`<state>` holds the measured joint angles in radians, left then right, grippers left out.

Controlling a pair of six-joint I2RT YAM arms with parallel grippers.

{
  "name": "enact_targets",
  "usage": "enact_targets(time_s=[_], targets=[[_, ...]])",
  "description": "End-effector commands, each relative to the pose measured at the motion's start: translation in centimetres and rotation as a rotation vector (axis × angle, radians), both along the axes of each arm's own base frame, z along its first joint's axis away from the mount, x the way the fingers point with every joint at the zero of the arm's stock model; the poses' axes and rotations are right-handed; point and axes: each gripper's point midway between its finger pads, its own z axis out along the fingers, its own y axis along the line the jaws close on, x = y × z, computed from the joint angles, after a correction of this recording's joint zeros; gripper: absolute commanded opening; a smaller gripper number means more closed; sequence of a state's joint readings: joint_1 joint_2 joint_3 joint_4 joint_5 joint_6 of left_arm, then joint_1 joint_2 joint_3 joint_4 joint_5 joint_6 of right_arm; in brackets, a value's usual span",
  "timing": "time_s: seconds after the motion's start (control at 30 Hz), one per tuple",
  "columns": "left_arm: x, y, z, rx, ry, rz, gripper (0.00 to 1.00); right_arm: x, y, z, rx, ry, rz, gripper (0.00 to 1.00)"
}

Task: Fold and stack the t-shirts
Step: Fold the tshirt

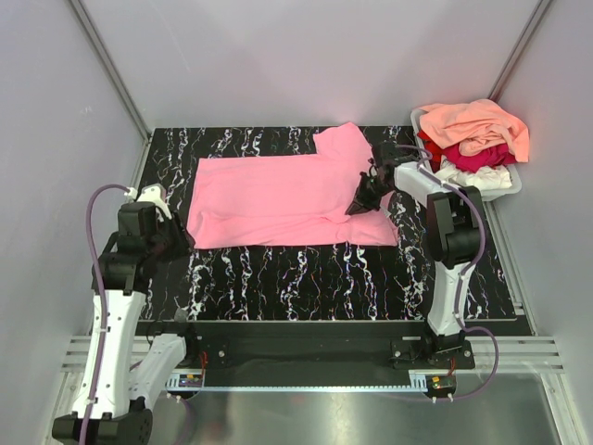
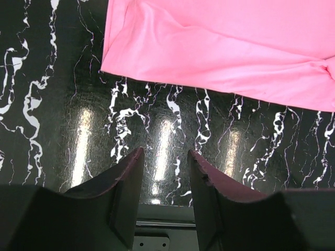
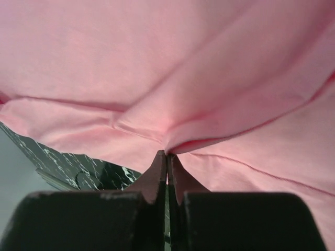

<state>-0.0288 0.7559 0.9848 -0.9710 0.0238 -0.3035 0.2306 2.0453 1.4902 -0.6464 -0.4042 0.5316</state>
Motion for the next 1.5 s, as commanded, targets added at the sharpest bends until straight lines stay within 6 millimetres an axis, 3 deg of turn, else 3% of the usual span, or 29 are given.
enact_targets(time_s=[0.0,0.2,0.23,0.27,0.3,0.43,0.6,0.7,0.87,0.9,0.97,1.0,1.1,1.2,1.27,1.47], targets=[[0.9,0.3,0.3,0.009,-0.017,0.018,0.43,1.6,1.5,1.1,-0.004,-0.029,0.033,0.00],[0.8,0.3,1.0,0.006,-0.053,0.020,0.44,5.5,2.9,1.5,-0.080,-0.073,0.072,0.01],[0.8,0.3,1.0,0.007,-0.057,0.019,0.44,7.0,3.3,1.5,-0.093,-0.100,0.077,0.05],[0.7,0.2,1.0,0.005,-0.055,0.018,0.44,7.5,3.5,1.3,-0.100,-0.102,0.082,0.13],[0.8,0.3,1.0,0.007,-0.055,0.019,0.44,7.6,3.6,1.1,-0.110,-0.087,0.092,0.31],[0.8,0.3,0.8,0.007,-0.046,0.019,0.44,10.8,4.1,1.5,-0.127,-0.155,0.112,0.44],[1.1,0.3,0.4,0.009,-0.023,0.017,0.44,12.0,4.6,4.2,-0.104,-0.241,0.147,0.59],[1.2,0.2,0.1,0.006,-0.007,0.019,0.43,10.5,2.4,6.4,-0.177,-0.284,0.118,0.63],[2.2,-0.3,-2.2,-0.035,0.083,0.037,0.45,6.2,-3.3,6.8,-0.214,-0.277,-0.055,0.70],[2.3,-0.5,-2.7,-0.046,0.111,0.039,0.45,4.0,-4.3,6.1,-0.198,-0.252,-0.092,0.70],[2.9,-1.0,-3.9,-0.070,0.165,0.036,0.44,2.2,-6.0,5.2,-0.197,-0.220,-0.149,0.70],[3.1,-1.0,-4.2,-0.074,0.177,0.039,0.44,-0.2,-6.8,4.0,-0.208,-0.172,-0.173,0.70],[3.8,-1.1,-4.7,-0.086,0.203,0.052,0.46,-4.0,-8.2,2.2,-0.249,-0.119,-0.217,0.70],[4.1,-1.1,-6.1,-0.088,0.249,0.069,0.49,-6.4,-10.1,1.0,-0.297,-0.092,-0.277,0.73],[4.3,-0.8,-7.5,-0.086,0.307,0.086,0.49,-7.4,-10.9,0.3,-0.291,-0.078,-0.296,0.73],[5.0,0.6,-9.5,-0.116,0.365,0.151,0.50,-6.9,-11.5,-0.7,-0.253,-0.062,-0.309,0.73]])
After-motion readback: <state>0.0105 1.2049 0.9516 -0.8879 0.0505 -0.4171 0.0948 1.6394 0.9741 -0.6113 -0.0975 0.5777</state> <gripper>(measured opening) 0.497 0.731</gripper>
